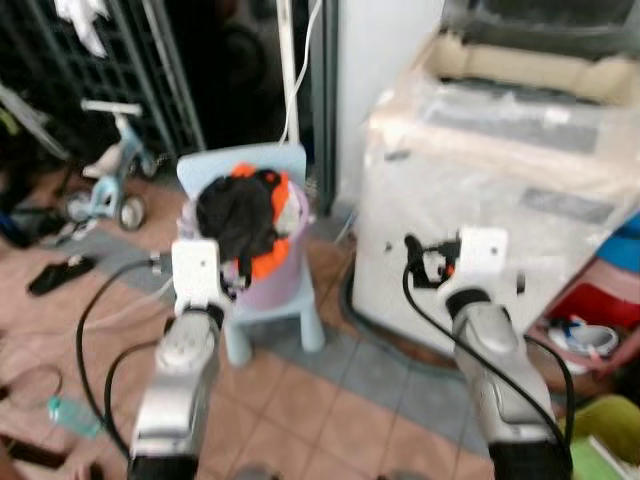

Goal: Clothes washing

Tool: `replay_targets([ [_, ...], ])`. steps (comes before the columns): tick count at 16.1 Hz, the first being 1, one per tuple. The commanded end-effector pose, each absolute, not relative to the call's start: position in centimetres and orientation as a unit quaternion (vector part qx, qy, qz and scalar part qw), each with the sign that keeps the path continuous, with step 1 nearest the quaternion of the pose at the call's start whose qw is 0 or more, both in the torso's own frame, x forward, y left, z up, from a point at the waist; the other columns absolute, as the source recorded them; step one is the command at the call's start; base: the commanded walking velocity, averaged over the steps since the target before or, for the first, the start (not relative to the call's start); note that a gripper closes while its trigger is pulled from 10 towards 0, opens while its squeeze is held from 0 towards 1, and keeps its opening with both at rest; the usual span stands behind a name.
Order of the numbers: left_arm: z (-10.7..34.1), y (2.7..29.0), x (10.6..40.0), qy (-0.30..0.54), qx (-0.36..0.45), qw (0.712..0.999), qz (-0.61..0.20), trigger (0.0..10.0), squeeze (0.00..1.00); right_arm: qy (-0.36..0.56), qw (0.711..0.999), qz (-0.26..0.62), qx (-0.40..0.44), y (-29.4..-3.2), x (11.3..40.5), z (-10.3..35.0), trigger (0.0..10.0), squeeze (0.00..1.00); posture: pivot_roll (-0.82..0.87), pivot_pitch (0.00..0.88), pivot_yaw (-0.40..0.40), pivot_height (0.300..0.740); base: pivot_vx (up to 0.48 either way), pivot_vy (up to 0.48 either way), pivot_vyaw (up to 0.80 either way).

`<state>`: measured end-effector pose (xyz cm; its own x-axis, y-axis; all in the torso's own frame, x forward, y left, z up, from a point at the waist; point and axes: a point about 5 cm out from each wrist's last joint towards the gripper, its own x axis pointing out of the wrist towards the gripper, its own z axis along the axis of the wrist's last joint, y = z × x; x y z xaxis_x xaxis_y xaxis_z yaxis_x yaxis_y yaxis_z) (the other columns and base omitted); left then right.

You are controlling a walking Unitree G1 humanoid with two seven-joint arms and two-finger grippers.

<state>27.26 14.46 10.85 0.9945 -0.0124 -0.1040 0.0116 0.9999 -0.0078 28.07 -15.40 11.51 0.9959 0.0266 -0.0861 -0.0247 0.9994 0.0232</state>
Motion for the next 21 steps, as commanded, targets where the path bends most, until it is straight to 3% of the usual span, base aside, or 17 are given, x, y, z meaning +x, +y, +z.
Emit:
replay_targets([
  [1,10.8,15.4,27.1,0.052,-0.001,0.999,0.005,10.0,0.00,0.024,0.999,0.032,0.009,-14.4,28.5,12.4,10.0,0.00,-0.04,0.000,0.033,0.740,0.000,0.000,0.00],
  [3,10.7,15.8,26.9,0.053,-0.017,0.998,0.007,10.0,0.00,0.019,0.999,0.042,0.007,-14.1,28.6,12.5,10.0,0.00,-0.04,0.000,0.029,0.740,0.000,0.000,0.00],
  [8,10.7,15.8,26.9,0.052,-0.019,0.998,0.007,10.0,0.00,0.014,0.998,0.058,0.011,-13.8,28.9,12.7,10.0,0.00,-0.04,0.000,0.020,0.740,0.272,0.000,0.72],
  [11,10.6,15.7,26.8,0.052,-0.022,0.998,0.006,10.0,0.00,0.015,0.998,0.067,0.012,-13.6,28.9,12.7,10.0,0.00,-0.04,0.000,0.018,0.740,0.321,0.000,0.00],
  [21,10.3,15.7,26.6,0.063,-0.026,0.998,0.016,10.0,0.00,0.029,0.991,0.129,-0.011,-12.2,29.3,12.2,10.0,0.00,-0.03,0.000,0.011,0.740,0.420,0.052,0.32],
])
